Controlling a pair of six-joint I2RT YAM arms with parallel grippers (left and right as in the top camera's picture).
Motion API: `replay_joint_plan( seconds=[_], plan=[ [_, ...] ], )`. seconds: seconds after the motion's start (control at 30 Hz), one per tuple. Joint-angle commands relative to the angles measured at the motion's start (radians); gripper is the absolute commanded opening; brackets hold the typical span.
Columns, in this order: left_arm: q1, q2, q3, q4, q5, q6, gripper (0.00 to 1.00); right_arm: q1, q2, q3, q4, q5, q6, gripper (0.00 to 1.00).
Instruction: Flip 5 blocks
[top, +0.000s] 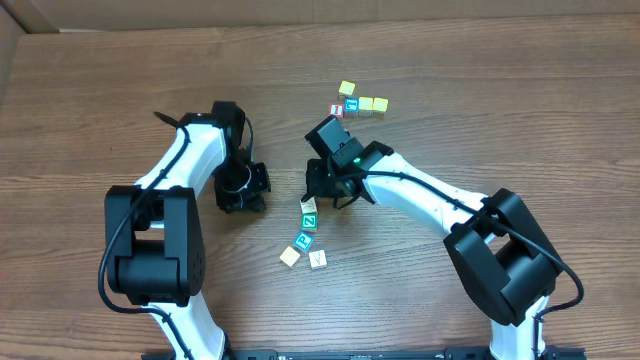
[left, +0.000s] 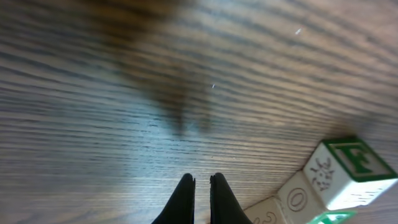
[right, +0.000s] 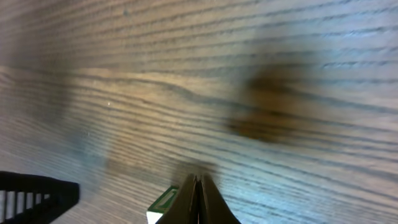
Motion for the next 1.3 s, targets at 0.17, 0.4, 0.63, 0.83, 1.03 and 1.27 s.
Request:
replay_joint_plan(
  seconds=[0.17, 0.4, 0.63, 0.83, 1.03, 1.27],
  plan=[
    [-0.015, 0.005, -0.083, 0.071, 0.132, 0.023, 0.04, 0.011, 0.02, 0.018, 0.009, 0.01, -0.008, 0.04],
    [-0.037, 0.005, -0.083, 0.083, 0.157, 0.026, 0.04, 0.014, 0.043, 0.018, 0.009, -0.044, -0.008, 0.04],
    [-0.072, 0.005, -0.083, 0.097, 0.208, 0.03, 0.04, 0.014, 0.043, 0.018, -0.011, -0.068, -0.008, 0.04],
    [-0.078, 0.005, -0.083, 0.097, 0.208, 0.03, 0.04, 0.014, 0.043, 0.018, -0.033, -0.07, -0.008, 0.04],
    [-0.078, 0.005, -0.083, 0.097, 0.204, 0.03, 0.04, 0.004, 0.042, 0.021, -0.029, -0.069, -0.008, 0.04],
    [-0.079, 0.005, -0.083, 0.145, 0.19, 0.03, 0.04, -0.021, 0.008, 0.051, -0.092, -0.069, -0.008, 0.04]
  ],
)
